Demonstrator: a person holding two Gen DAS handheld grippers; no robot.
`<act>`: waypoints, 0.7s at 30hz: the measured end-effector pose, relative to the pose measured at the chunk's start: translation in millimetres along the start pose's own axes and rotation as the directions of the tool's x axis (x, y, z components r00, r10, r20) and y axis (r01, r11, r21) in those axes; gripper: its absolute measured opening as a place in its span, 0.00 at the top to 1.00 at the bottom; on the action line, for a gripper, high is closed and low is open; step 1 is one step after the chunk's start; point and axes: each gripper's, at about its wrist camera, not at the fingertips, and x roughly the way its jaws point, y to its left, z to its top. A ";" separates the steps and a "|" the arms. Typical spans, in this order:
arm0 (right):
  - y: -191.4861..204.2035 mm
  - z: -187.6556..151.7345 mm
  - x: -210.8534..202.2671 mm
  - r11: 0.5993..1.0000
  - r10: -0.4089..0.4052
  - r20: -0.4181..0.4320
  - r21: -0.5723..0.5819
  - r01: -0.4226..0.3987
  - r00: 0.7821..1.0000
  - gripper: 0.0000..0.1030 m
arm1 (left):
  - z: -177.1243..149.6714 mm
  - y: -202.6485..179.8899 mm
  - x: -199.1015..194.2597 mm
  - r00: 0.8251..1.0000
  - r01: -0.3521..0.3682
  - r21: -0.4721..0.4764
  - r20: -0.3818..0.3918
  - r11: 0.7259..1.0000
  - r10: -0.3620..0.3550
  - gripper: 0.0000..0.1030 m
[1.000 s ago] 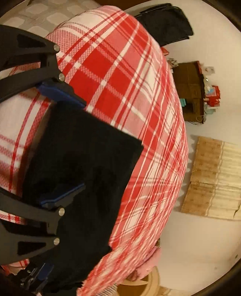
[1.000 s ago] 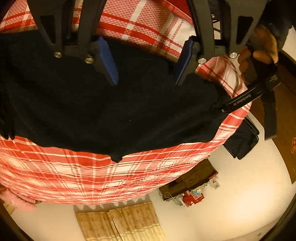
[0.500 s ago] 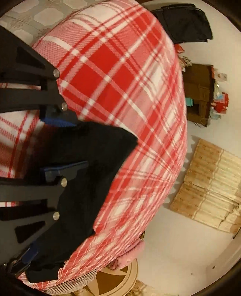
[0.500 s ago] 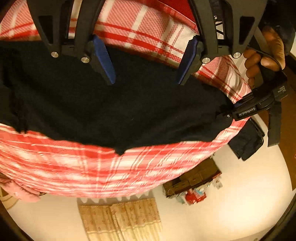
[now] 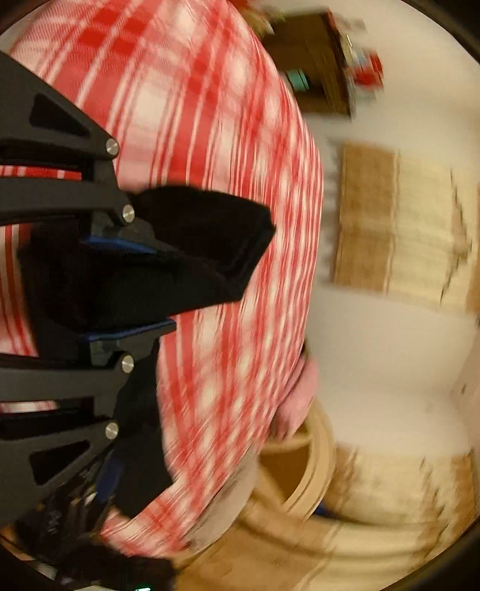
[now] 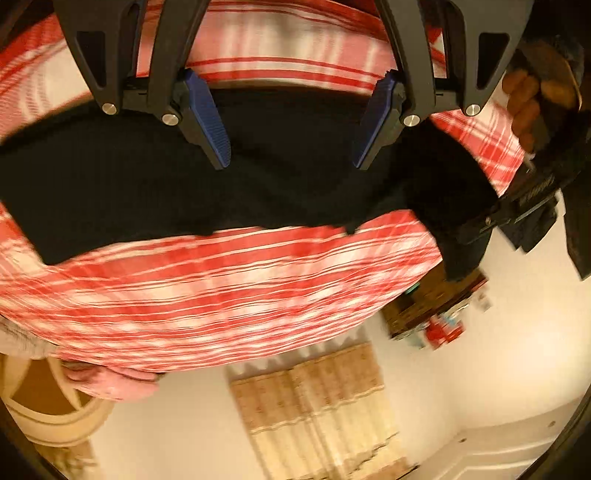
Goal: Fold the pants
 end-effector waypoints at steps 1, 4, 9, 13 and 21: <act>-7.8 0.3 -2.4 1.000 -0.013 0.002 0.020 0.013 1.000 0.32 | -3.3 -8.3 5.8 1.000 0.022 0.022 -0.015 1.000 -0.022 0.68; -26.5 1.8 -4.6 0.996 0.001 -0.011 0.088 0.000 1.000 0.32 | -21.4 -30.2 30.5 0.995 0.067 0.076 -0.085 0.995 -0.060 0.68; -38.3 6.9 7.9 0.966 0.176 -0.041 0.199 -0.165 0.984 0.32 | -45.7 -36.1 58.4 0.979 0.065 0.078 -0.197 0.995 -0.048 0.75; -28.1 20.3 36.3 0.921 0.323 -0.071 0.254 -0.296 0.944 0.32 | -47.2 -40.2 49.8 0.984 0.059 0.116 -0.173 0.991 -0.038 0.75; -4.1 18.8 93.3 0.894 0.401 -0.182 0.291 -0.340 0.898 0.32 | -54.2 -41.6 40.1 0.987 0.086 0.121 -0.144 0.989 -0.068 0.75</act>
